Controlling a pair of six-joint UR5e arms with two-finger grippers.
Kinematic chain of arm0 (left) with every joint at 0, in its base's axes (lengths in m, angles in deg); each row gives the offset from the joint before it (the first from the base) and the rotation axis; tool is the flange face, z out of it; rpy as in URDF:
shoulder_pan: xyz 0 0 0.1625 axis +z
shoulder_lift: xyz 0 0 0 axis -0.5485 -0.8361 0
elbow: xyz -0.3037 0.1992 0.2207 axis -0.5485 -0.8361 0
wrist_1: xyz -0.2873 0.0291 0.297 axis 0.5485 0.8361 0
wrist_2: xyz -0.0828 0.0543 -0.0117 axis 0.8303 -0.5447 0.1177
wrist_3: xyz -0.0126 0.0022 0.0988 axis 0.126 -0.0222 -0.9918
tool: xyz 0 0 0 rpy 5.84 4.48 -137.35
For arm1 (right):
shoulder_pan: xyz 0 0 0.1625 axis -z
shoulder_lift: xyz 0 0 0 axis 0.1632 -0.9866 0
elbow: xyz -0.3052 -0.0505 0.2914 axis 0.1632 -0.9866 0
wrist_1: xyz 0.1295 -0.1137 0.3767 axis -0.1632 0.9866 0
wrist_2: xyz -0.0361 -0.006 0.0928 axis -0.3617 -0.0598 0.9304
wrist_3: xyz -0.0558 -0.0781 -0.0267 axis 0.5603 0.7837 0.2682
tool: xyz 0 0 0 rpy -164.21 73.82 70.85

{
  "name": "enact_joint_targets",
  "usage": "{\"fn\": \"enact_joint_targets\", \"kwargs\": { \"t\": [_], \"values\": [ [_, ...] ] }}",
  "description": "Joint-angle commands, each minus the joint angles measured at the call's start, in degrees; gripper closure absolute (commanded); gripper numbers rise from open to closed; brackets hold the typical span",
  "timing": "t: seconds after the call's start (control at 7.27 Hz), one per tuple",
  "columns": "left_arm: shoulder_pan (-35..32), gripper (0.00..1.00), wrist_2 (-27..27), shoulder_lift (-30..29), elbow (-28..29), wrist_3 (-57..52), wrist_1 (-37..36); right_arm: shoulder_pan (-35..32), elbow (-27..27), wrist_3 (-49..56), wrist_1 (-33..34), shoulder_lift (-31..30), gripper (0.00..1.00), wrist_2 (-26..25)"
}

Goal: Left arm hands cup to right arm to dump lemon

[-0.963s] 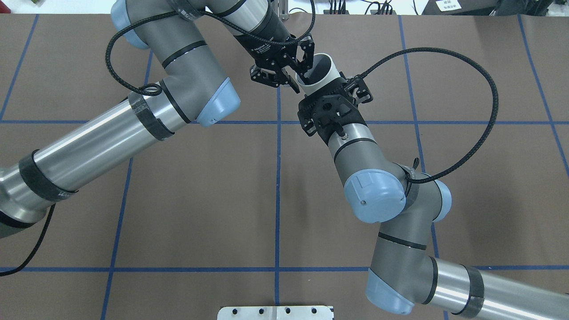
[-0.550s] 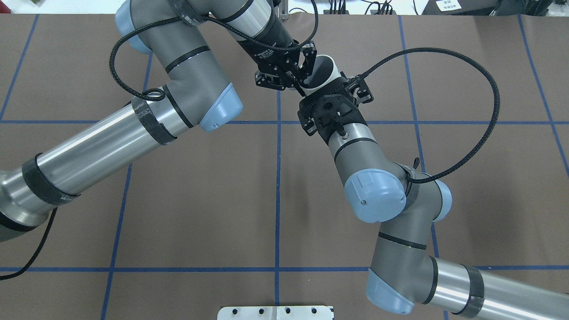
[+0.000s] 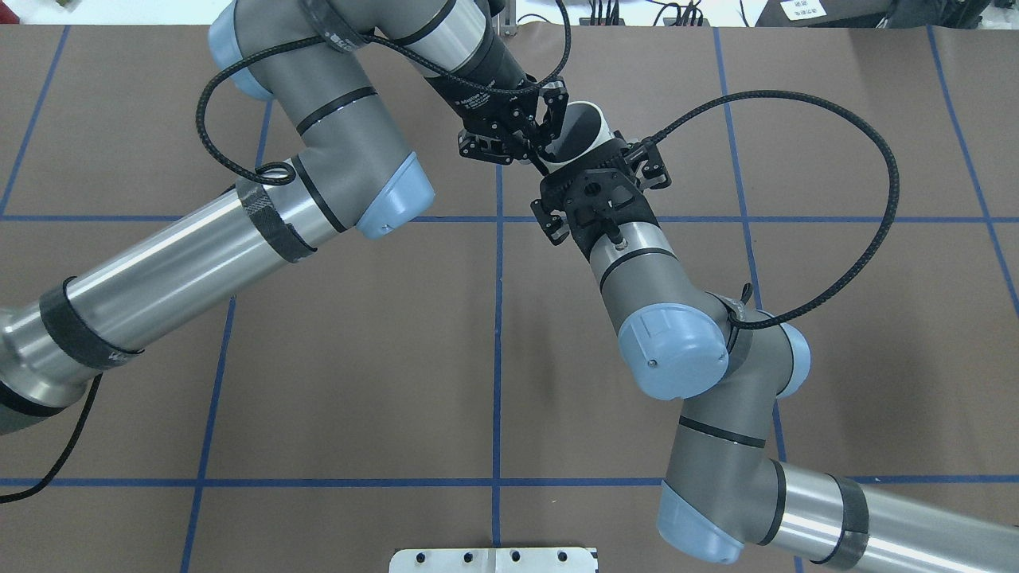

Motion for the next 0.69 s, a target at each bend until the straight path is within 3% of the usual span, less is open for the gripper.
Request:
{"fn": "enact_joint_targets", "kwargs": {
  "t": [0.0,0.55],
  "values": [
    [-0.70,1.00,-0.05,0.17,0.07,-0.33,-0.07,0.06,-0.04,-0.04,0.00,-0.28,0.00,-0.07],
    [-4.12,1.00,2.48,0.17,-0.10,-0.33,-0.25,0.15,-0.04,-0.13,-0.09,-0.54,0.00,-0.07]
  ]
}}
